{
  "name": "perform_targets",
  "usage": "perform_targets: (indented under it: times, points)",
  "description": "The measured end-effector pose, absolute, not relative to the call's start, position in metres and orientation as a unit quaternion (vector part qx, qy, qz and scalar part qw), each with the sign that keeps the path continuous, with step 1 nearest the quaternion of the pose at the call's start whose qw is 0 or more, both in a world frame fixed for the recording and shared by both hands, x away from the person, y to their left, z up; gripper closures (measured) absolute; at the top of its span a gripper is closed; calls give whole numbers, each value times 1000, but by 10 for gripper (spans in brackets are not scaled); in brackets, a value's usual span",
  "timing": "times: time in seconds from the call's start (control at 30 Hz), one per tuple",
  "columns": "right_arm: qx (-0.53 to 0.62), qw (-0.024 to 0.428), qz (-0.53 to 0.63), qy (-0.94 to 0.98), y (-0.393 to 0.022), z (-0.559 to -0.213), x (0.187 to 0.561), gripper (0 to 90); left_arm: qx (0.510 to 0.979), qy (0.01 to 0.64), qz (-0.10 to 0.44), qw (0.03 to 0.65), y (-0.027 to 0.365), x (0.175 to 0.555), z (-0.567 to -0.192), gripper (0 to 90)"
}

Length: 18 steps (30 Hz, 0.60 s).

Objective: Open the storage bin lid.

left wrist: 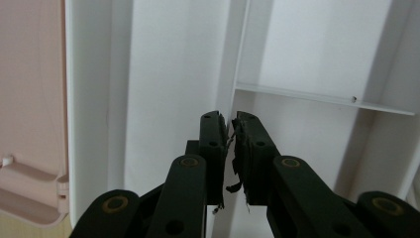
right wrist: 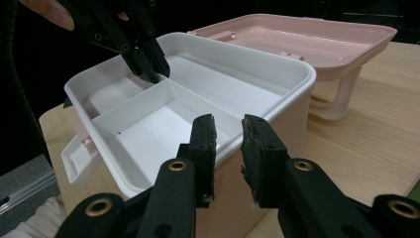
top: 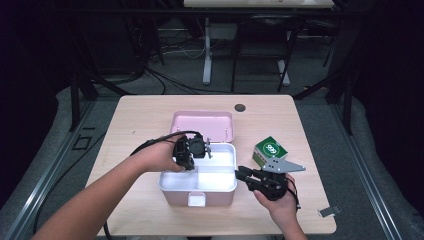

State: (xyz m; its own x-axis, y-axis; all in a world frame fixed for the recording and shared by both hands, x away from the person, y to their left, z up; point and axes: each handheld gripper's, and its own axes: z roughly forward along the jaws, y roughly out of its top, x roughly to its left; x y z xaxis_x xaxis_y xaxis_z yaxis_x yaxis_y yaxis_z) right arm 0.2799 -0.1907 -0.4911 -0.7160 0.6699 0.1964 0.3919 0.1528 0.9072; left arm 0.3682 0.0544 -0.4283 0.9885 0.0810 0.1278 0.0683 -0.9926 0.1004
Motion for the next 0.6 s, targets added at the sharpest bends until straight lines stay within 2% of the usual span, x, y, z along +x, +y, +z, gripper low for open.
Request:
perform_targets:
  times: [0.27, 0.6]
  points:
    - [356, 124, 547, 747, -192, -492, 280, 750, 996, 29, 66, 42, 49, 369, -433, 863]
    - [357, 125, 548, 746, -191, -493, 281, 751, 997, 9, 66, 35, 47, 368, -434, 870]
